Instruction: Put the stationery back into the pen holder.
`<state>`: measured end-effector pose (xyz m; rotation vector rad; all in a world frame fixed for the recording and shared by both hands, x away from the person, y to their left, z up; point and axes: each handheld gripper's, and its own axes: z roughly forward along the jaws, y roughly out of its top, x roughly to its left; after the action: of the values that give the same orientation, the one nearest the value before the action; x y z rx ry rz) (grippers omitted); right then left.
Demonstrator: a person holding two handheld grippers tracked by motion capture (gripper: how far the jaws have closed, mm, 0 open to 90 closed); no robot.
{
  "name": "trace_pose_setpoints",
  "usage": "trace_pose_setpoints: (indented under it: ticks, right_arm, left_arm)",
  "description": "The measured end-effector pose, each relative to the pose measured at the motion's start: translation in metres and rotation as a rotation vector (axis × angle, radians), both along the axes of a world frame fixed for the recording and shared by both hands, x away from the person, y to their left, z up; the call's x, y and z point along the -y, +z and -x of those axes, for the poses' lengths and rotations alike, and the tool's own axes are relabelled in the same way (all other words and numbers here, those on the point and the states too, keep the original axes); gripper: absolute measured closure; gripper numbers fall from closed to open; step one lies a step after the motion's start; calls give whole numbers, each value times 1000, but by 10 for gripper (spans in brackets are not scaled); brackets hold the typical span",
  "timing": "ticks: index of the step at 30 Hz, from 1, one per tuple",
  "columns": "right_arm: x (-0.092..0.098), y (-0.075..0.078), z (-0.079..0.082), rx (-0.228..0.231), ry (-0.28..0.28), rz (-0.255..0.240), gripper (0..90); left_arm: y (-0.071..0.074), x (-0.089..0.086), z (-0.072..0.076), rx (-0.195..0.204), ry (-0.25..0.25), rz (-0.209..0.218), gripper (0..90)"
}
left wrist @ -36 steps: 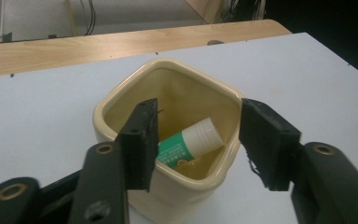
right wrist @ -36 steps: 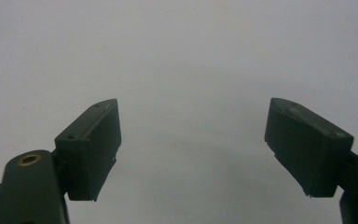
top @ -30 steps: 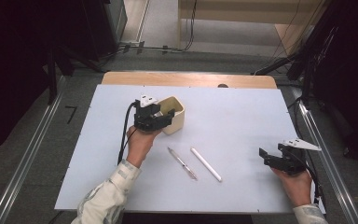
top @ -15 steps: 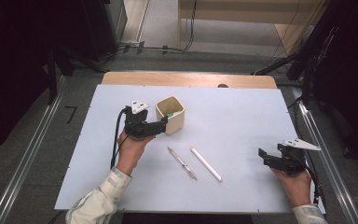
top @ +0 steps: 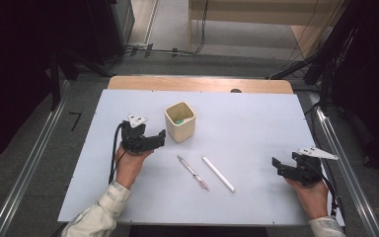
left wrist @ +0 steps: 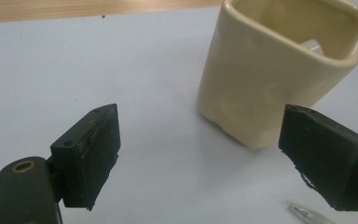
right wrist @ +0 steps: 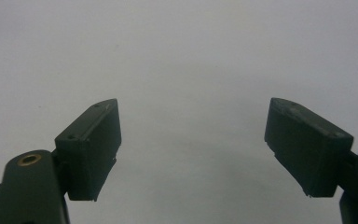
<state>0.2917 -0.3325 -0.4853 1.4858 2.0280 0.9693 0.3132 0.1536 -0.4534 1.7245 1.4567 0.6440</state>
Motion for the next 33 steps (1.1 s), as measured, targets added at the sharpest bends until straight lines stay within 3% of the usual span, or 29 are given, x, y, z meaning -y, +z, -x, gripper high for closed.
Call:
trace_pose_setpoints:
  ticks: [20, 33]
  right_arm:
    - [-21, 3, 4, -10, 57, -8, 172]
    - [-46, 5, 8, -15, 110, 22, 172]
  left_arm:
    - [-11, -12, 14, -11, 2, -3, 136]
    - [-17, -21, 19, -28, 5, -9, 135]
